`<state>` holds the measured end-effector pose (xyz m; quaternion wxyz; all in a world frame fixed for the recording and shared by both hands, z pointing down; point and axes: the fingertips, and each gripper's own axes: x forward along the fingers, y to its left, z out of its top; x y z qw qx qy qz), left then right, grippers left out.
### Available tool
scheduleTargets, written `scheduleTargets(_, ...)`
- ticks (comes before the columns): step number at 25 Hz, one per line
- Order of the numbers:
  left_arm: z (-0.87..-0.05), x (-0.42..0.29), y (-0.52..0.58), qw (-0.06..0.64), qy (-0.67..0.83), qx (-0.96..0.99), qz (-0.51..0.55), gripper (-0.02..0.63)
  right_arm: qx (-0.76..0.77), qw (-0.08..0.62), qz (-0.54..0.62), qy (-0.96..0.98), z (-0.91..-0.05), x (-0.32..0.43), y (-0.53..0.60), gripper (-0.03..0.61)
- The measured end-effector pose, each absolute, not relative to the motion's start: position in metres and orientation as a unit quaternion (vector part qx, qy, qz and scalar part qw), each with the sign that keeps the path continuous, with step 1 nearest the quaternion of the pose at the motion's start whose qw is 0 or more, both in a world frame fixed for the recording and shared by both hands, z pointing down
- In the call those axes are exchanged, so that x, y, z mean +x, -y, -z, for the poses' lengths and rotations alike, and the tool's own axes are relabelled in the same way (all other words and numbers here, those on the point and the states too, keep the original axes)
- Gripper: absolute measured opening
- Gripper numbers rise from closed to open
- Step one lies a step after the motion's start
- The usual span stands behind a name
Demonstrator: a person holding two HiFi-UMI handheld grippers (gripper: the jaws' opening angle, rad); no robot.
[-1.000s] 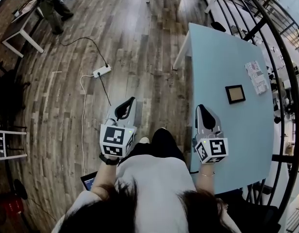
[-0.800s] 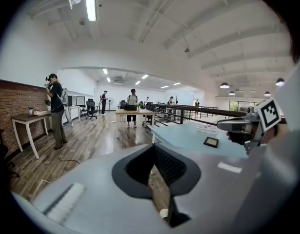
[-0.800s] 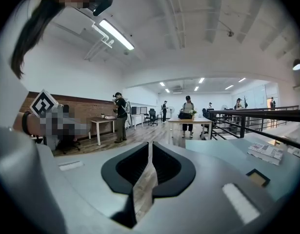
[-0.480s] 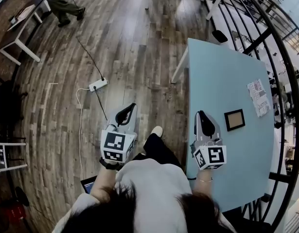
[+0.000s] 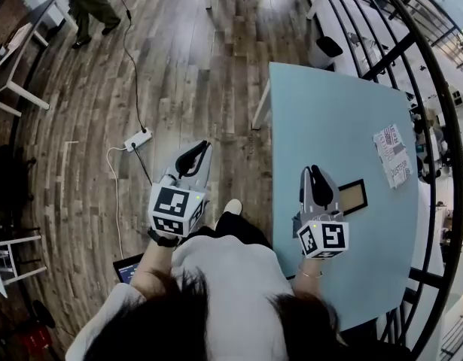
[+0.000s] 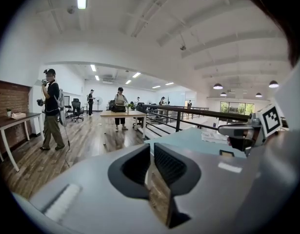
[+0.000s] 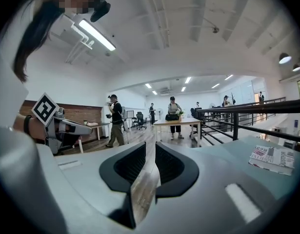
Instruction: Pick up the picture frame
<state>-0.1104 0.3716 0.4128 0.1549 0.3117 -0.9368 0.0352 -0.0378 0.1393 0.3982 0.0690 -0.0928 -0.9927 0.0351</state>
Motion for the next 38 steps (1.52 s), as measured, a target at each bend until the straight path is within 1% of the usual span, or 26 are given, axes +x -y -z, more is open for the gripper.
scheduleTargets(5,-0.404,-0.134,-0.339,0.153,0.920,0.358,-0.041,0.060,-0.048,0.068,-0.036,0.996,-0.392,-0.041,-0.115,0.041)
scheduleTargets(14,-0.409,-0.151,-0.274,0.161,0.883,0.438,-0.050,0.060,0.037,0.073,-0.049,0.995,-0.395,-0.026,-0.068,0.051)
scheduleTargets(24,-0.415,-0.182,-0.111,0.151,0.779,0.605,-0.065,0.060,0.224,0.079,-0.064,0.969,-0.403,0.005,0.026,0.064)
scheduleTargets(31,-0.419,-0.161,0.018,0.150,0.665,0.727,-0.085,0.061,0.378,0.090,-0.085,0.917,-0.411,0.059,0.087,0.072)
scheduleTargets(38,-0.438,-0.113,0.091,0.164,0.542,0.817,-0.109,0.064,0.493,0.102,-0.107,0.857,-0.426,0.106,0.103,0.081)
